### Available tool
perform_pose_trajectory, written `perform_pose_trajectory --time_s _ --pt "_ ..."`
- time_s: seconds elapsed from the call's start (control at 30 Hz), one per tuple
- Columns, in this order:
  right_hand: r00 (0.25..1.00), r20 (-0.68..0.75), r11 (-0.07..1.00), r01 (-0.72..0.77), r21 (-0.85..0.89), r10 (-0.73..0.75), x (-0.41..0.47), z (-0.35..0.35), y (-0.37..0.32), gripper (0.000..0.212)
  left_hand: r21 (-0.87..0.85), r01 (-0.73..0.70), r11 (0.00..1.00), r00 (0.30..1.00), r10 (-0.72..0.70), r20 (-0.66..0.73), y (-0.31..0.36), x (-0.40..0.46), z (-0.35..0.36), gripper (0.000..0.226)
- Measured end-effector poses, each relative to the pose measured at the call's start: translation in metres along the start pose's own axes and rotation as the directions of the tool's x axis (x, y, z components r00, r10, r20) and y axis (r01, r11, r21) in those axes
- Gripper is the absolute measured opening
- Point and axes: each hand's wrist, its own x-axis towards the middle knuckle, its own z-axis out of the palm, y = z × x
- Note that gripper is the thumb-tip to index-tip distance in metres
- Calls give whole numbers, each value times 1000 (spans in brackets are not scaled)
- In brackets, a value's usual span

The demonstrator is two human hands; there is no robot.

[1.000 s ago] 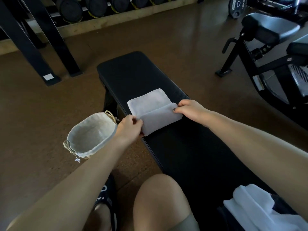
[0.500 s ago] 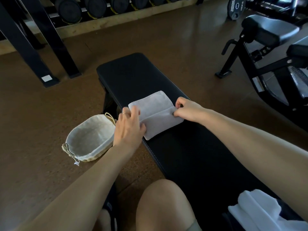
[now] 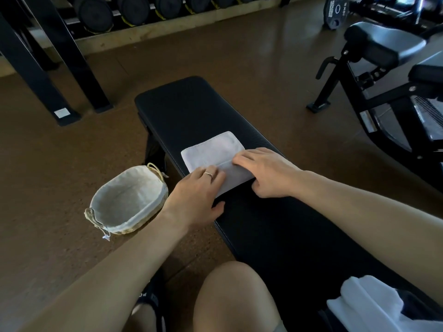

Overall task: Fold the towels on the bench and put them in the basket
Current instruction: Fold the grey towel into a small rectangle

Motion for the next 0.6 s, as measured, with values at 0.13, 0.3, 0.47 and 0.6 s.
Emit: perform_pose_trajectory --time_s 0.13,0.3,0.47,0.6 --pt "999 21 996 -44 81 42 7 -4 2 58 79 -46 996 998 50 -49 -5 1 0 37" --pt "971 109 891 -238 387 212 24 -15 7 44 -208 119 971 993 -121 3 -17 7 -13 36" --pt "870 297 539 -480 692 394 44 -32 20 29 -539 309 783 943 -326 68 -47 17 -15 23" --pt "819 359 452 -553 700 448 57 -32 26 27 -662 428 615 872 -472 126 -58 20 -10 18"
